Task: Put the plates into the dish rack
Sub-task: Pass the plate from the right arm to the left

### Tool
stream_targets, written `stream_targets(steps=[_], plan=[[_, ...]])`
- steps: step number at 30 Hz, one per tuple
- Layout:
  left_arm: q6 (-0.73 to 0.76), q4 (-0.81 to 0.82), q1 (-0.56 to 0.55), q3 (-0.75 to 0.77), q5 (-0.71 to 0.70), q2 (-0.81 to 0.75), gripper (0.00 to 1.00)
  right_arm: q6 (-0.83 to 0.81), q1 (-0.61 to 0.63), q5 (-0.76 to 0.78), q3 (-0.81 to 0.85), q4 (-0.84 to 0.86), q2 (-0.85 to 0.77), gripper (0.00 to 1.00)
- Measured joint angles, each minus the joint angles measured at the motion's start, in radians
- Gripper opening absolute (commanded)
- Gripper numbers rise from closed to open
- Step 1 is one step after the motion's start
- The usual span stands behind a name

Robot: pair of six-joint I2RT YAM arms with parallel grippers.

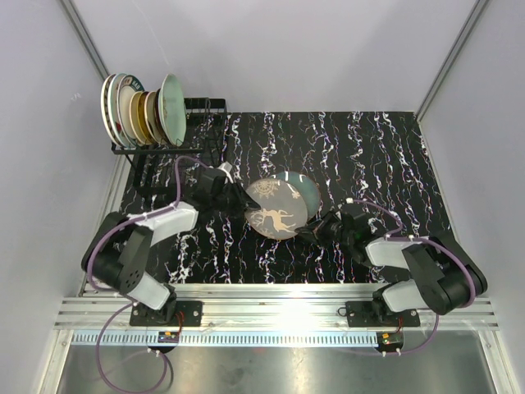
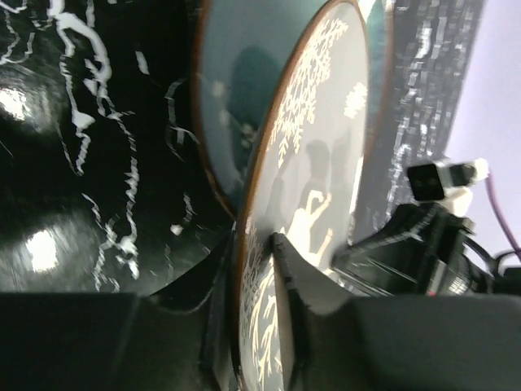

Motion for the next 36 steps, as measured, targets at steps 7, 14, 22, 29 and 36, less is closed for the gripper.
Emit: stream_targets(steps=[7, 14, 22, 29, 36], plan=[[0.016, -0.06, 0.002, 0.0, -0.026, -0.148, 0.0, -0.024, 0.019, -0.001, 0.04, -0.009, -0.023, 0.24], [0.079, -0.18, -0.005, 0.032, -0.051, -0.204, 0.0, -0.087, 0.051, -0.012, 0.071, -0.068, -0.053, 0.41], [0.237, -0.4, -0.013, 0.182, -0.166, -0.314, 0.0, -0.137, 0.054, -0.016, 0.1, -0.121, -0.149, 0.49], [0.345, -0.493, -0.013, 0.325, -0.253, -0.362, 0.0, -0.162, 0.054, -0.015, 0.1, -0.171, -0.172, 0.49], [0.46, -0.593, -0.013, 0.462, -0.382, -0.413, 0.0, -0.228, 0.054, 0.012, 0.134, -0.296, -0.227, 0.49]])
